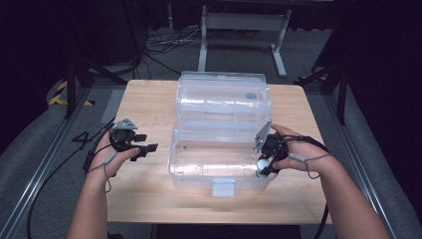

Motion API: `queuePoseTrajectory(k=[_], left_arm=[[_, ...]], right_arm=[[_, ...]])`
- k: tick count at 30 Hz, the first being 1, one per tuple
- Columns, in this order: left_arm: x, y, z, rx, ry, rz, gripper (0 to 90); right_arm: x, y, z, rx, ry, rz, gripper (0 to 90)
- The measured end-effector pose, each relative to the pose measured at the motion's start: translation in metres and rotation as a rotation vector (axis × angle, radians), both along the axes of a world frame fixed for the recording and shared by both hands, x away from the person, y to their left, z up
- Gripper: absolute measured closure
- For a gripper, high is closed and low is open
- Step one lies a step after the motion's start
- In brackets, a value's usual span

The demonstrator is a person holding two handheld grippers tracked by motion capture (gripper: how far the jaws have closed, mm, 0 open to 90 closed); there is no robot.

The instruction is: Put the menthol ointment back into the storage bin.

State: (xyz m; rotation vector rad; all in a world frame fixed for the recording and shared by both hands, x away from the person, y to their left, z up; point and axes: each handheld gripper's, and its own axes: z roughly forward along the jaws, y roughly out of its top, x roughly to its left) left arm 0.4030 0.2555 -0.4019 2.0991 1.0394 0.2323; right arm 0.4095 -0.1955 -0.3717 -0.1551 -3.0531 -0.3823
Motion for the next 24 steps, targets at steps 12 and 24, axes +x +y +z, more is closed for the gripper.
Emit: queuePoseTrajectory(k=[12, 24], left_arm=[[0.000, 0.000, 0.000, 0.002, 0.005, -0.003, 37.5], [0.000, 0.000, -0.001, 0.005, 0.008, -0.008, 37.3]], right_arm=[[0.002, 0.004, -0.011, -0.039, 0.018, 0.011, 50.7], [0.003, 0.007, -0.020, -0.065, 0.030, 0.015, 50.7]])
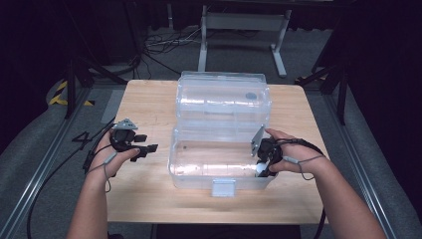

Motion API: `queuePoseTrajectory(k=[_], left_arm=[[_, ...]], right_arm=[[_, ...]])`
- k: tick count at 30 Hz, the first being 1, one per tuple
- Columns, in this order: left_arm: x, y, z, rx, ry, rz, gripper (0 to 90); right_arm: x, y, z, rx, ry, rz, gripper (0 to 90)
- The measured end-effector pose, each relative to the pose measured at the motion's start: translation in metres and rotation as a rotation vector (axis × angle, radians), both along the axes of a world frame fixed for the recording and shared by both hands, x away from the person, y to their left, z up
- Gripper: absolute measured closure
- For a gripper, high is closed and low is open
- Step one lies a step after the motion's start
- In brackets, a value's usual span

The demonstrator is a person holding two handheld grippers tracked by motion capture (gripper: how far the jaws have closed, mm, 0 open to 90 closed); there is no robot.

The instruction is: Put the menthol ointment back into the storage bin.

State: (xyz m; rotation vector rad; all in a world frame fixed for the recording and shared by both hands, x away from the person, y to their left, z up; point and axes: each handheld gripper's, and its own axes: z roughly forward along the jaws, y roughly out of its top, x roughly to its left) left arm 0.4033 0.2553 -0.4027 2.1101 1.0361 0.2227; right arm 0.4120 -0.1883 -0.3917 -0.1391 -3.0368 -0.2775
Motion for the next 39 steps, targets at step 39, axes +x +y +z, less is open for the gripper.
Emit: queuePoseTrajectory(k=[39], left_arm=[[0.0002, -0.0005, -0.0013, 0.001, 0.008, -0.004, 37.2]], right_arm=[[0.0021, 0.0088, -0.0098, -0.069, -0.007, 0.024, 50.7]])
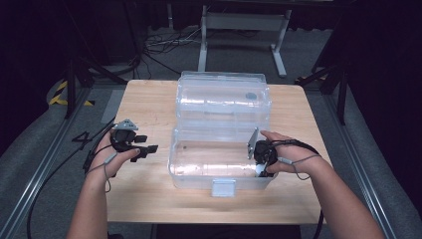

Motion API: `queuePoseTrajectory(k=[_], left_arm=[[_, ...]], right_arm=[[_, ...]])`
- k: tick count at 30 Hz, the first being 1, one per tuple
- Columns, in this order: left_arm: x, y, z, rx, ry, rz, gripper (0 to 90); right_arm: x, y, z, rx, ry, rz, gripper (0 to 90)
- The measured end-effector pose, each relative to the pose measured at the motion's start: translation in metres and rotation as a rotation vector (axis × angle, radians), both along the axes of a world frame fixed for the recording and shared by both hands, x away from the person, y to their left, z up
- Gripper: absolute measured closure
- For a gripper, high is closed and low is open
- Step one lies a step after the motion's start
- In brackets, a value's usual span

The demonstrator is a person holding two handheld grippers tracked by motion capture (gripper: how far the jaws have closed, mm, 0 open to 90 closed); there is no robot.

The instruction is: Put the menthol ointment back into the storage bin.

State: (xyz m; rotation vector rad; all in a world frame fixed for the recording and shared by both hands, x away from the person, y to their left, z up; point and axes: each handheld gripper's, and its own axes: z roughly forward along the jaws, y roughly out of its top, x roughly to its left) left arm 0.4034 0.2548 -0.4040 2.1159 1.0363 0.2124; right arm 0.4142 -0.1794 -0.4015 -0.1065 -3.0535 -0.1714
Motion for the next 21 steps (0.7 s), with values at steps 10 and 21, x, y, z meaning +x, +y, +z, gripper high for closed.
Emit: queuePoseTrajectory(k=[10, 21], left_arm=[[0.0000, 0.0002, -0.0002, -0.002, 0.002, -0.001, 37.2], [0.0008, 0.0003, -0.0014, -0.001, 0.006, -0.006, 37.2]], right_arm=[[-0.0007, 0.0023, -0.0003, -0.025, -0.012, -0.004, 50.6], [-0.0022, 0.0036, -0.0015, -0.046, -0.010, 0.012, 50.6]])
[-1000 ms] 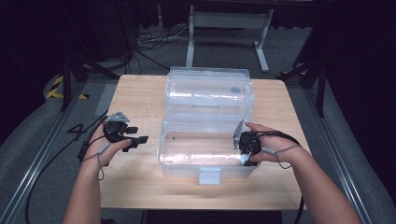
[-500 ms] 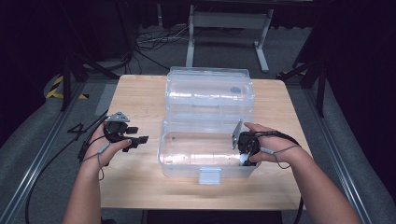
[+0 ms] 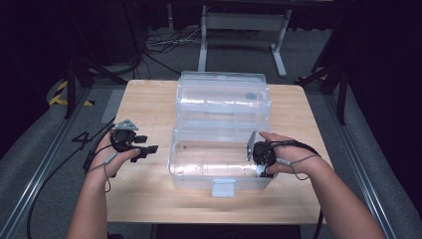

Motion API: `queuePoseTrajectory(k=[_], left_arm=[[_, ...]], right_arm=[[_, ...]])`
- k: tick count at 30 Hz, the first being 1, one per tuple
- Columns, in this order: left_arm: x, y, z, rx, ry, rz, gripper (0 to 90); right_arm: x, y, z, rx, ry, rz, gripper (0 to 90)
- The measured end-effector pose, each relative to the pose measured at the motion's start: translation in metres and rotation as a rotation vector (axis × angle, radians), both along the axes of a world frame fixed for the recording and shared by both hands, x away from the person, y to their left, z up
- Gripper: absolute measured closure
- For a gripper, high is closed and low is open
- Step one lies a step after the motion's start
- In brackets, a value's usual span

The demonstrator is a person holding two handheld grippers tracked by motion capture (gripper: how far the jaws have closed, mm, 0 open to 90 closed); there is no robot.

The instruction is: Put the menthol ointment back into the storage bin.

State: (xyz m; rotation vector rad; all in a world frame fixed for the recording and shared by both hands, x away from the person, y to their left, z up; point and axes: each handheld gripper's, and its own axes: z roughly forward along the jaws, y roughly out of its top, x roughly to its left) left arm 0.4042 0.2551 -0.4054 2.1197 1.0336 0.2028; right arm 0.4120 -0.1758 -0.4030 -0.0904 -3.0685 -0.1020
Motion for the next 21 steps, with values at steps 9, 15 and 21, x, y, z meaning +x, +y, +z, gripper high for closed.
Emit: queuePoseTrajectory(k=[9, 15, 21], left_arm=[[0.0000, 0.0003, -0.0001, -0.003, 0.002, 0.000, 37.1], [0.0002, 0.0011, -0.0004, -0.001, 0.001, 0.000, 37.1], [-0.0002, 0.0010, -0.0002, -0.002, 0.004, -0.002, 37.0]], right_arm=[[0.0006, 0.0008, 0.0000, -0.013, 0.005, 0.006, 50.6], [0.0009, 0.0004, -0.0003, -0.011, 0.015, 0.002, 50.4], [0.0013, 0.0005, 0.0005, -0.003, 0.031, 0.004, 50.4]])
